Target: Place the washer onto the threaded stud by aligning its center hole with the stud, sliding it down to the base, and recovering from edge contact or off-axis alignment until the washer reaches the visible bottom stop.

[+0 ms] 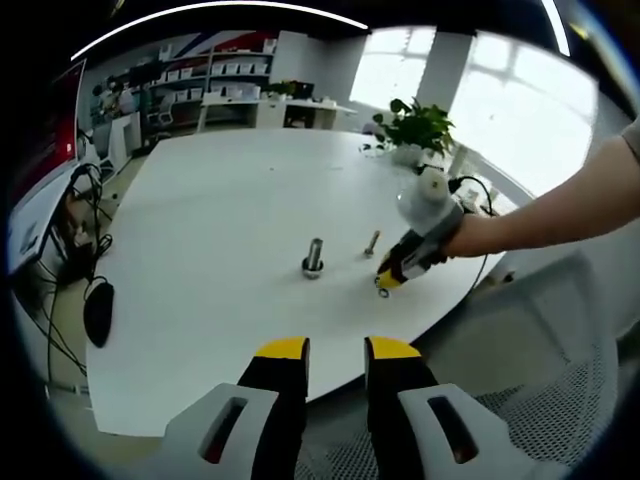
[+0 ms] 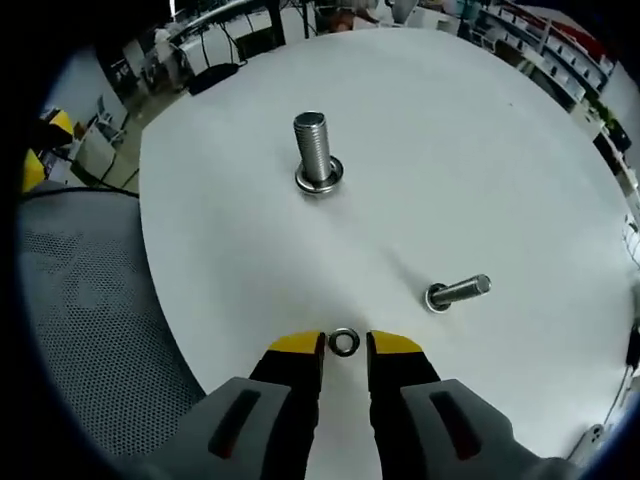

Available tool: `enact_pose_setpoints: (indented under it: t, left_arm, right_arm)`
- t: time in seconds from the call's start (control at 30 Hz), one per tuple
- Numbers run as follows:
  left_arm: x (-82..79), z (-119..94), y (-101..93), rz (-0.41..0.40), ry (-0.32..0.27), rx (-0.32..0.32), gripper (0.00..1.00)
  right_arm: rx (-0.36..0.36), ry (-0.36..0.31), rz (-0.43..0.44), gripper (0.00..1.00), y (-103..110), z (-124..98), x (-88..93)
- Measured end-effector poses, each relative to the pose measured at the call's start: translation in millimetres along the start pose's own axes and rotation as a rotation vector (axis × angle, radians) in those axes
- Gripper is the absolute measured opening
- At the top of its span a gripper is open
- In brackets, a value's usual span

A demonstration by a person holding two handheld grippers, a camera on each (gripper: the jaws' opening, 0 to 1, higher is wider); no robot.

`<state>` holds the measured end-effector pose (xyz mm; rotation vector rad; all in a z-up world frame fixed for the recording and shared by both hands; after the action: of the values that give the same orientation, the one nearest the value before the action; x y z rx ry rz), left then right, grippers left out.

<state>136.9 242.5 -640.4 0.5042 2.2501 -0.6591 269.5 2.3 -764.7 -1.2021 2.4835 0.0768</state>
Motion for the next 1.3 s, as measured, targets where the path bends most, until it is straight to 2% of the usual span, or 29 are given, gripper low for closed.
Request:
enact_pose_setpoints:
  t: [0.4,0.5,0.63,0.77,0.87,0.97,1.1,1.3]
  left_arm:
    - [-0.1,-0.4,0.3,-0.004,-0.003,-0.001,0.19]
    - [-0.4,-0.5,0.5,-0.004,-0.006,-0.001,0.19]
    - [-0.5,-0.6,0.4,-0.004,-0.007,-0.001,0.19]
    - [-0.7,-0.8,0.6,-0.006,-0.011,-0.002,0.19]
    - [-0.8,-1.0,0.9,-0.007,-0.014,-0.003,0.19]
    - [-0.7,-0.8,0.9,-0.006,-0.012,-0.003,0.19]
    - [-0.7,-0.8,0.6,-0.006,-0.012,-0.002,0.19]
    - [-0.4,-0.5,0.4,-0.005,-0.01,0.001,0.19]
  right_arm:
    - [0.008,0.003,-0.053,0.17,-10.0,-0.4,2.6]
    - [-0.009,-0.002,-0.103,0.18,-10.9,0.1,3.8]
    - [-0.026,0.009,-0.115,0.17,-12.8,-0.2,3.1]
    - [-0.022,0.04,-0.108,0.17,-12.6,1.9,-1.0]
    - [-0.022,0.072,-0.225,0.16,-9.5,1.6,-4.2]
    - [-0.033,0.096,-0.207,0.15,-8.5,4.1,-8.5]
    - [-0.022,0.166,-0.221,0.15,-8.0,5.1,-12.9]
    - [0.001,0.191,-0.245,0.15,-4.8,4.1,-13.6]
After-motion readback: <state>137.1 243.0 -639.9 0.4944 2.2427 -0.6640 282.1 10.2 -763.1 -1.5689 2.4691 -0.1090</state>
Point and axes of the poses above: the point that each gripper's makers call its tool centre point, and the gripper's own axes: z roughly forward along the fingers, y roughly to its left, x roughly out of its underside, the point moved 8 cm from there along -z, roughly backward along the fingers, and after that the axes turned 7 degrees about x, right-handed, at the moved point
